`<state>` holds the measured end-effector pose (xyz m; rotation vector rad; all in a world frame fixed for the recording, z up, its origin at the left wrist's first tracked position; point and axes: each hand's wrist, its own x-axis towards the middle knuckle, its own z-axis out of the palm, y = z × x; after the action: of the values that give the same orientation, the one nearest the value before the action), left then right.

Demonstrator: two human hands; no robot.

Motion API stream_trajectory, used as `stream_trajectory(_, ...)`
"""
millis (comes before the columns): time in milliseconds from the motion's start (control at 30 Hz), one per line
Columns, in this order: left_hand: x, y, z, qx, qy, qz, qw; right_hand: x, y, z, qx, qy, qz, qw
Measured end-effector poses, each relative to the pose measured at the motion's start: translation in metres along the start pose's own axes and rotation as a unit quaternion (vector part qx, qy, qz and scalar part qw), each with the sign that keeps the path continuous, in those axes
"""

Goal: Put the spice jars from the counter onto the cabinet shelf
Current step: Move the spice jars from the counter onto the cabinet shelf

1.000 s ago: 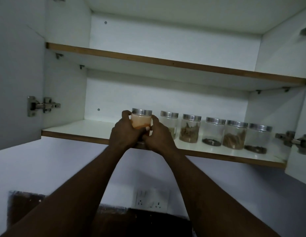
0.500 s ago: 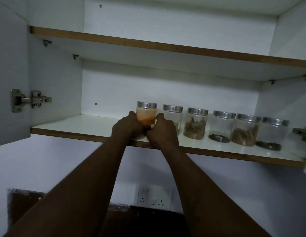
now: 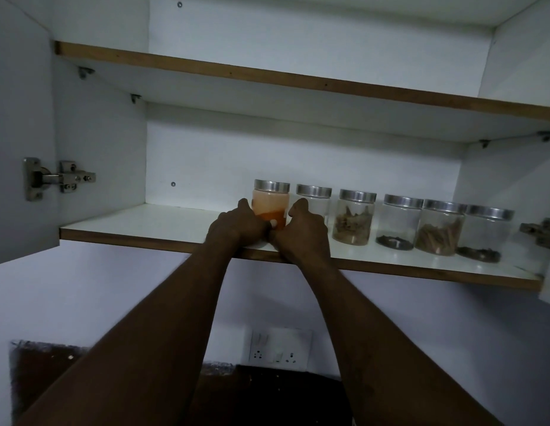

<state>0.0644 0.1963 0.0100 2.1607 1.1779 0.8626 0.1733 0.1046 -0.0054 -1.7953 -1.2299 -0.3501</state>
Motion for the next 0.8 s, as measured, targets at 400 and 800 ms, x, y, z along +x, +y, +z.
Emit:
stream_trajectory(400, -0.048, -0.005, -0.001, 0.050, 0.155, 0.073, 0.984, -0.011, -0.005, -0.011, -0.044, 0.002, -0.015, 0.999)
stream_trajectory(800, -0.192, -0.097, 0.082, -0.208, 0.069, 0.116, 0.969, -0.214, 0.016, 0.034, 0.041, -0.005, -0.015, 0.999)
